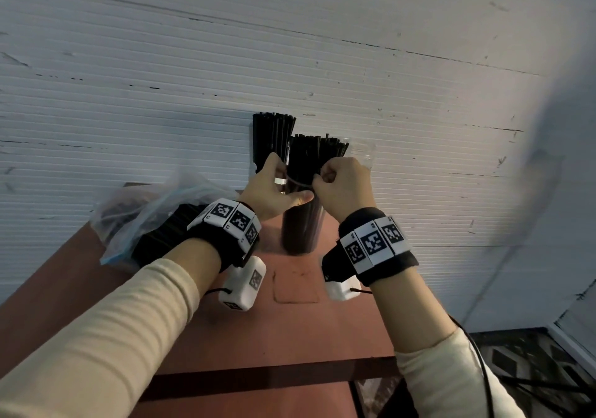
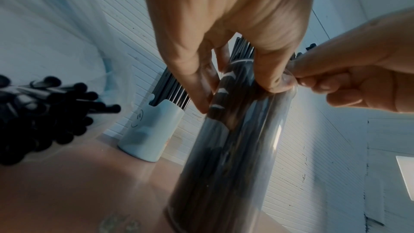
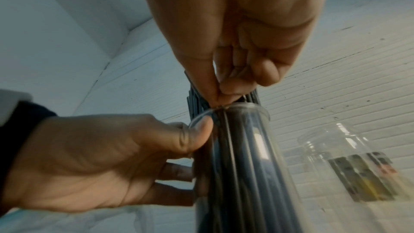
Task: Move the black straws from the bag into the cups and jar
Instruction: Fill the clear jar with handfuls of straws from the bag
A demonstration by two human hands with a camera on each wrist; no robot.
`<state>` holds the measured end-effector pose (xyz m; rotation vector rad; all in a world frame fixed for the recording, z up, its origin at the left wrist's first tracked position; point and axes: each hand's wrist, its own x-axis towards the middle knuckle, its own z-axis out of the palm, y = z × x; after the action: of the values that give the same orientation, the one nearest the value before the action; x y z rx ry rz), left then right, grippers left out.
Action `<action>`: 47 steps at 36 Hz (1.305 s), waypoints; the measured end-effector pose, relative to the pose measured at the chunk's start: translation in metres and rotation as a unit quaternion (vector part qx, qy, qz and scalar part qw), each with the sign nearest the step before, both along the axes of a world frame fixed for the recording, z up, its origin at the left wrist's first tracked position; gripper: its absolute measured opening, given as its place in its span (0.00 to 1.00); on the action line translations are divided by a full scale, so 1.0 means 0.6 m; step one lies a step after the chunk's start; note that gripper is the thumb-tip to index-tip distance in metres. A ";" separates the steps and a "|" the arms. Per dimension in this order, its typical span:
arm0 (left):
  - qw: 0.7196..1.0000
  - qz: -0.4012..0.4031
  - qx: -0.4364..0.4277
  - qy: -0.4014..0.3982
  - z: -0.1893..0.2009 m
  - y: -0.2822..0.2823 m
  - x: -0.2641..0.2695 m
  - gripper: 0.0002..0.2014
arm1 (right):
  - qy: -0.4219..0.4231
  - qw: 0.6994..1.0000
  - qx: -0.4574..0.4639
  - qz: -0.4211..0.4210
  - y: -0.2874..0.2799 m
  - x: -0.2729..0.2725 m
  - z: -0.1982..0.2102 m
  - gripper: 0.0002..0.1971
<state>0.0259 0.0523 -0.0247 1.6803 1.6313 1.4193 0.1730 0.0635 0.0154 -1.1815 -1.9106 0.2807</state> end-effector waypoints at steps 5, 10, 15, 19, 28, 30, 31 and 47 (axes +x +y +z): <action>1.000 -0.016 -0.006 -0.013 0.000 -0.006 -0.002 0.32 | 0.000 1.000 0.022 0.006 -0.012 0.014 -0.003 0.07; 0.998 -0.038 -0.031 -0.047 -0.002 0.000 -0.011 0.29 | 0.097 0.994 0.048 0.024 -0.025 0.030 0.000 0.10; 0.988 -0.088 -0.052 -0.118 -0.005 0.000 -0.017 0.23 | 0.103 0.991 0.084 0.016 -0.007 0.047 0.020 0.21; 0.982 -0.112 -0.045 -0.148 -0.011 0.005 -0.019 0.23 | 0.022 1.000 -0.008 0.000 0.017 0.057 0.019 0.46; 0.983 -0.075 -0.048 -0.160 -0.015 0.019 0.003 0.44 | -0.052 0.989 -0.132 0.051 0.061 0.041 -0.024 0.47; 0.977 -0.079 -0.062 -0.187 -0.013 0.029 -0.005 0.31 | -0.039 0.990 -0.126 0.058 0.066 0.042 -0.028 0.46; 0.978 -0.073 -0.066 -0.185 -0.010 0.034 -0.009 0.28 | -0.036 0.990 -0.123 0.061 0.067 0.043 -0.028 0.46; 0.974 0.189 -0.075 -0.097 -0.006 0.183 -0.078 0.52 | 0.021 0.992 -0.124 0.003 0.176 0.002 -0.032 0.25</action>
<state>-0.0211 0.1622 -0.0283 1.1467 1.9589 1.5288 0.1739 0.1691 -0.0036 -1.3221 -1.8819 0.5552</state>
